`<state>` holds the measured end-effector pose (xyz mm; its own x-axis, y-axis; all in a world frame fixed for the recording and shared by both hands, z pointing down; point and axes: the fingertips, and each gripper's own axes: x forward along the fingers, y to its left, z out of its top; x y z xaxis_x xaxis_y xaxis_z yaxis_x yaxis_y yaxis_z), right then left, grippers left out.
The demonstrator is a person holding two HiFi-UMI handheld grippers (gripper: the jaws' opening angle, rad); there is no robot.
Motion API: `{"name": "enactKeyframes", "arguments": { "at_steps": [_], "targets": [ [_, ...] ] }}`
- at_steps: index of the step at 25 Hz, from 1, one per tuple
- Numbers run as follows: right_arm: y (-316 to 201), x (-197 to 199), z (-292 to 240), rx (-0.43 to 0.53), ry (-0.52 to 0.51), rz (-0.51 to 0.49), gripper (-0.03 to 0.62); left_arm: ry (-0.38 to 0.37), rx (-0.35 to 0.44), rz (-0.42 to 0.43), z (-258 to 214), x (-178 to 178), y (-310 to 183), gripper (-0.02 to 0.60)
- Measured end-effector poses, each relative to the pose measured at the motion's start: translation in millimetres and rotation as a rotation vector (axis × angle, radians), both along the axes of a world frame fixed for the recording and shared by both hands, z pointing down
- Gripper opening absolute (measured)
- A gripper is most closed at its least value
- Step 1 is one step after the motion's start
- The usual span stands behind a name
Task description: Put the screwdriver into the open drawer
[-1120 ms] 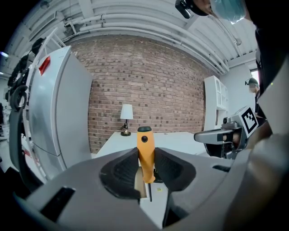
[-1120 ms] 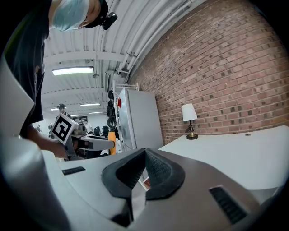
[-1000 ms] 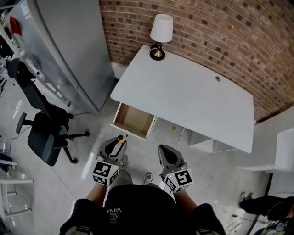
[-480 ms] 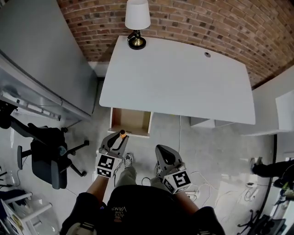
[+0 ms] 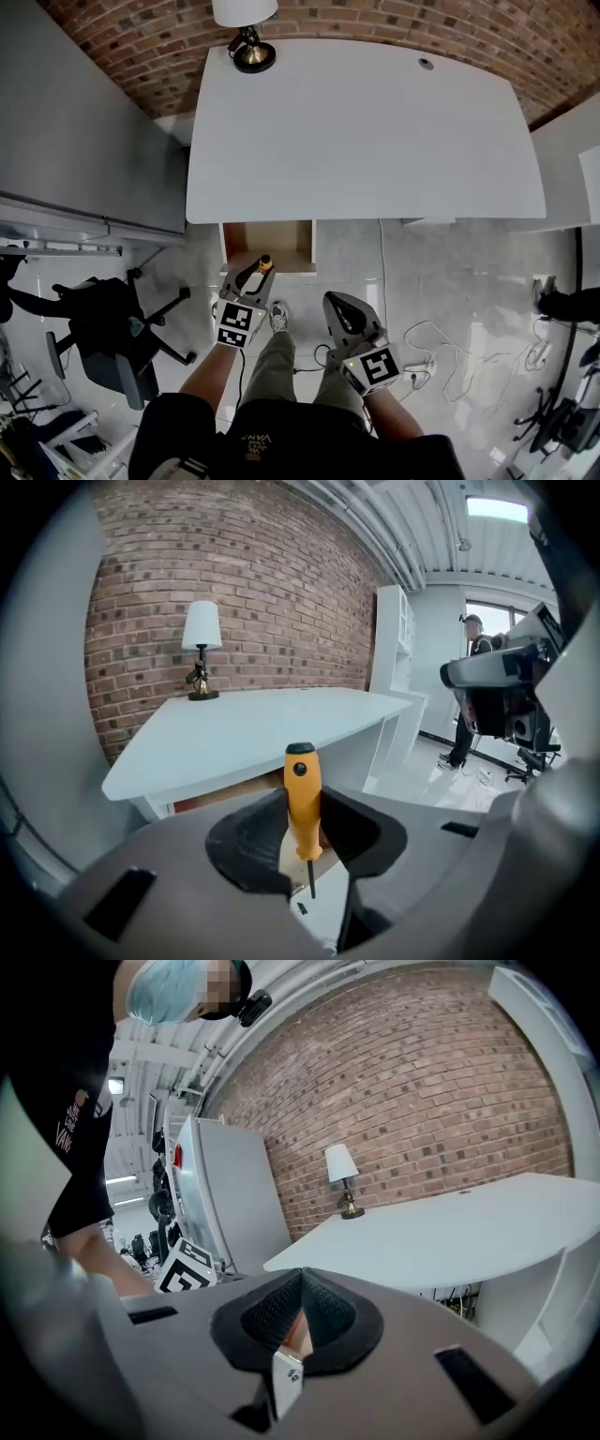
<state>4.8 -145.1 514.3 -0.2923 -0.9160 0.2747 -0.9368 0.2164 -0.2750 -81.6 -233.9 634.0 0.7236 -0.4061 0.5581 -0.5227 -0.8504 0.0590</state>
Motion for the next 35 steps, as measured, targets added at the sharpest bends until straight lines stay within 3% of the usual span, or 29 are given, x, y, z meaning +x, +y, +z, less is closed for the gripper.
{"name": "enactKeyframes", "arguments": {
  "at_steps": [9, 21, 35],
  "targets": [
    [6, 12, 50, -0.05, -0.04, 0.064, -0.005, -0.075, 0.006, 0.083, 62, 30, -27, 0.11],
    [25, 26, 93, -0.083, -0.072, 0.113, -0.005, -0.236, -0.073, 0.194, 165, 71, -46, 0.11],
    [27, 46, 125, -0.118, -0.101, 0.102, -0.005, -0.381, -0.143, 0.189, 238, 88, -69, 0.11]
  ]
}}
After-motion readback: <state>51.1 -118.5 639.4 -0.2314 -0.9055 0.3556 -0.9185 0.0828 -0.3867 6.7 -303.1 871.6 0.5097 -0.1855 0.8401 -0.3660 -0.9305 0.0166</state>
